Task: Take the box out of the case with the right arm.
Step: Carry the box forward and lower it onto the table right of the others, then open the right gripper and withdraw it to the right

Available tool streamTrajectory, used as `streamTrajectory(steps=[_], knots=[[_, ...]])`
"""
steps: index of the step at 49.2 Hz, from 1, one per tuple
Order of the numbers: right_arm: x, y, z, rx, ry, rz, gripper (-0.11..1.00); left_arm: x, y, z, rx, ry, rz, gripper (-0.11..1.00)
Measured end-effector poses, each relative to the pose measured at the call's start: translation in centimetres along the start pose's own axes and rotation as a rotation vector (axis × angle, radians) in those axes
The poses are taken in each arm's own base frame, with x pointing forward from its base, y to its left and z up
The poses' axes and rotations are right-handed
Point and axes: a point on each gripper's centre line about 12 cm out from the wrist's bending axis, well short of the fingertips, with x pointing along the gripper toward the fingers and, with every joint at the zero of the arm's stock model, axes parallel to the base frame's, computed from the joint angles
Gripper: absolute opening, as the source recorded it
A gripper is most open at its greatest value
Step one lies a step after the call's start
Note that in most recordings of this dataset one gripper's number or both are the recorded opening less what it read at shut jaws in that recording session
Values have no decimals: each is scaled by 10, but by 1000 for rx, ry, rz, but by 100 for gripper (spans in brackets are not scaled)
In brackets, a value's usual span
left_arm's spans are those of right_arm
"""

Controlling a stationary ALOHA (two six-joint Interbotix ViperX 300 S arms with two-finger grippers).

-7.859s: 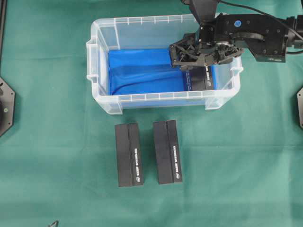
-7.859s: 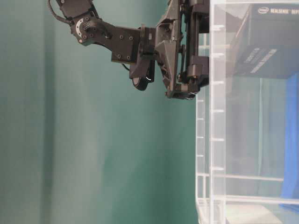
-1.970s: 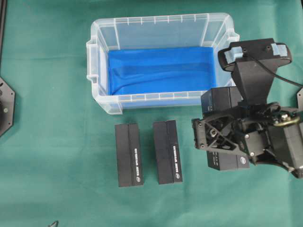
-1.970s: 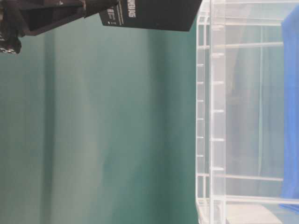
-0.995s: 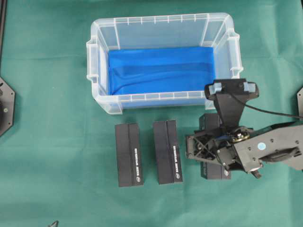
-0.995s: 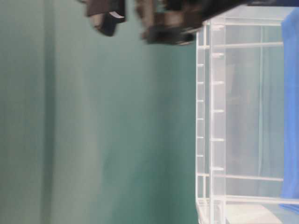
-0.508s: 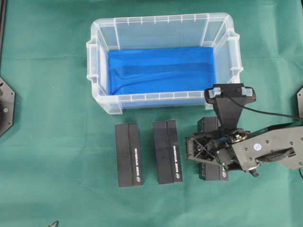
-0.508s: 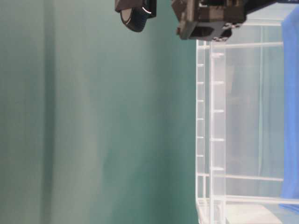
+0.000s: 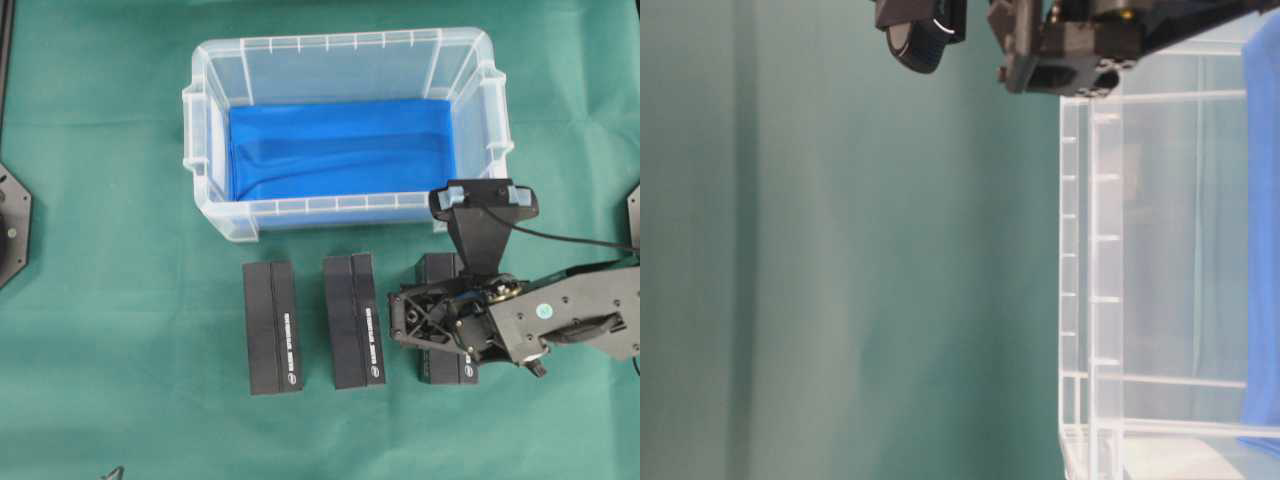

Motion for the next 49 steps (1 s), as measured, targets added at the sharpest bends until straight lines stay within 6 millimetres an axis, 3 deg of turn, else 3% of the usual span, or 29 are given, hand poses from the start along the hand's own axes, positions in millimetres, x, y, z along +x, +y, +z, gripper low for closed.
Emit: streamTrajectory(steps=[9,33,49], knots=[[-9,1,1,4,-2,1,89,0,0,0,0,0,-1,0],[-119,-4,32,-6,-86,3,89,0,0,0,0,1,0,0],[-128,-4,35,-47,-100,-9,89,0,0,0,0,0,0,0]])
